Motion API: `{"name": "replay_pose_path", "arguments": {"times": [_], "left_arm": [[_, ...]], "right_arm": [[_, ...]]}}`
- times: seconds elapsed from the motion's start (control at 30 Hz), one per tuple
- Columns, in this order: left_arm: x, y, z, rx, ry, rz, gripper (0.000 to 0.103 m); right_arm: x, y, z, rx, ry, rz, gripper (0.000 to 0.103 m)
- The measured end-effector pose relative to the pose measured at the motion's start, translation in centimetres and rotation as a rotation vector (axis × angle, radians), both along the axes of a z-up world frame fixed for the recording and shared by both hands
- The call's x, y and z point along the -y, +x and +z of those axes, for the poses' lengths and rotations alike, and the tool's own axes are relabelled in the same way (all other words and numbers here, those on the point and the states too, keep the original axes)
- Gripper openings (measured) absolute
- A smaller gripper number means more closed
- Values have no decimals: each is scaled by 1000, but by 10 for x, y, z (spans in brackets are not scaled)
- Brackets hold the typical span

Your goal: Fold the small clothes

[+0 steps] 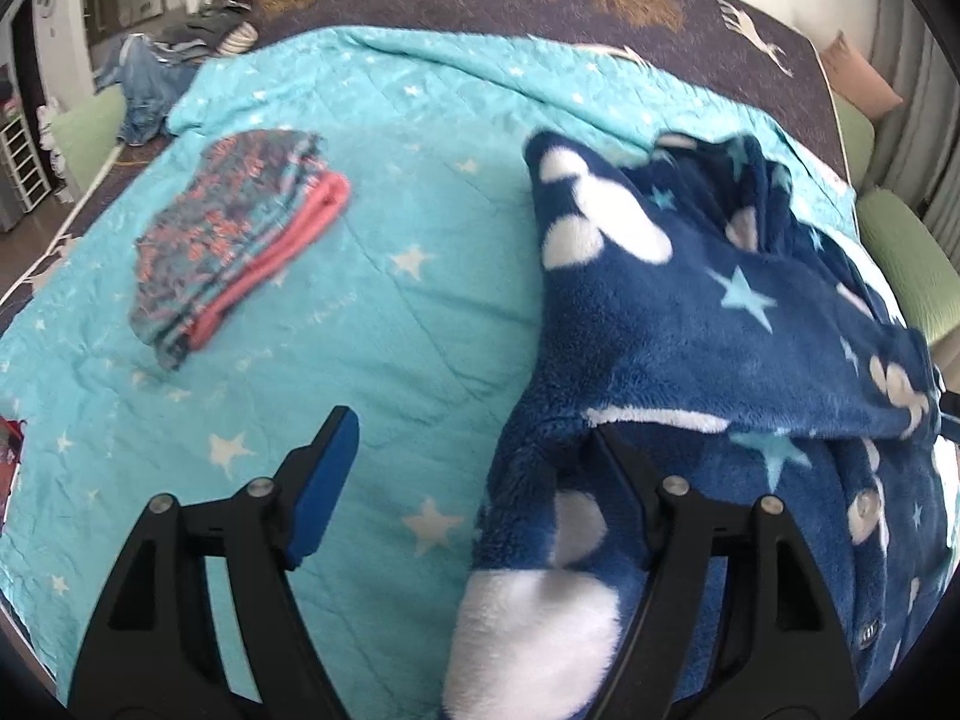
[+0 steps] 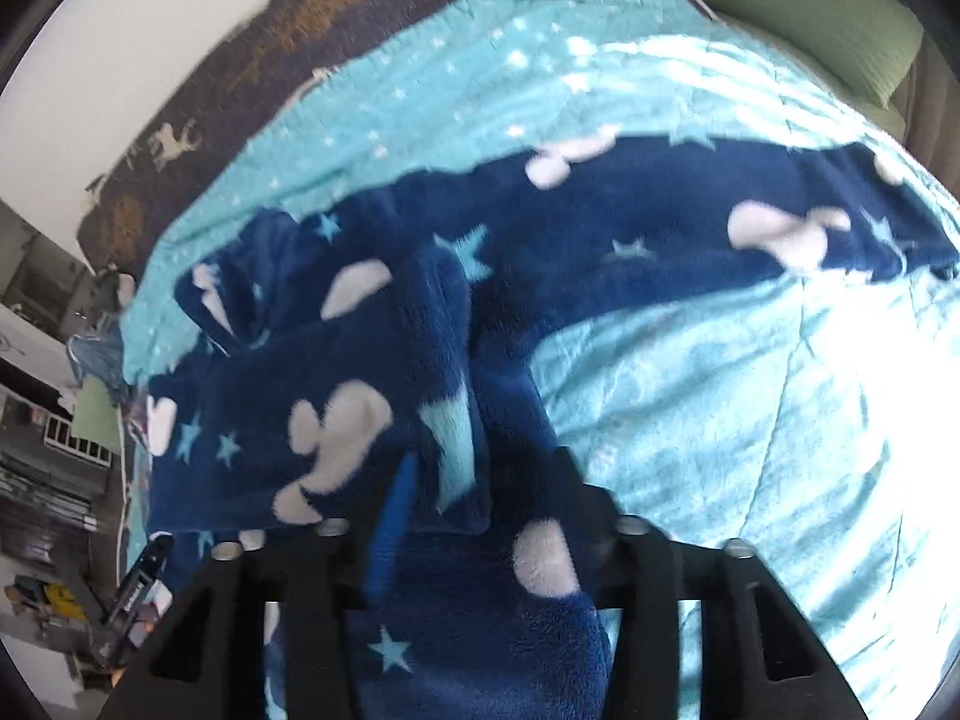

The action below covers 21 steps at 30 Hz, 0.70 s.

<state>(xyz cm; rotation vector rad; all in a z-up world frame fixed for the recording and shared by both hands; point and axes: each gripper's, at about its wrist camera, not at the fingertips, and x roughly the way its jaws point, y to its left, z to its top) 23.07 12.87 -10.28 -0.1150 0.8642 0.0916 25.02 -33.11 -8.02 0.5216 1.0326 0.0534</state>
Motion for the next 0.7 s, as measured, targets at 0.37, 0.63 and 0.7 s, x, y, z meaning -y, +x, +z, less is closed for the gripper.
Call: {"name": "replay_pose_path", "arguments": {"times": [0.37,0.63,0.7], "left_arm": [[-18,8,-15,-60,-95,37,76],[-17,7,-9,-31,-88,38,76],[-21,8,-10,-27,-112,58,77]], "right_arm": [[-22,62,-29,-31,100,70,59],[-28,56,10,196,45,18,9],[-34,54,37,289,31,30,9]]}}
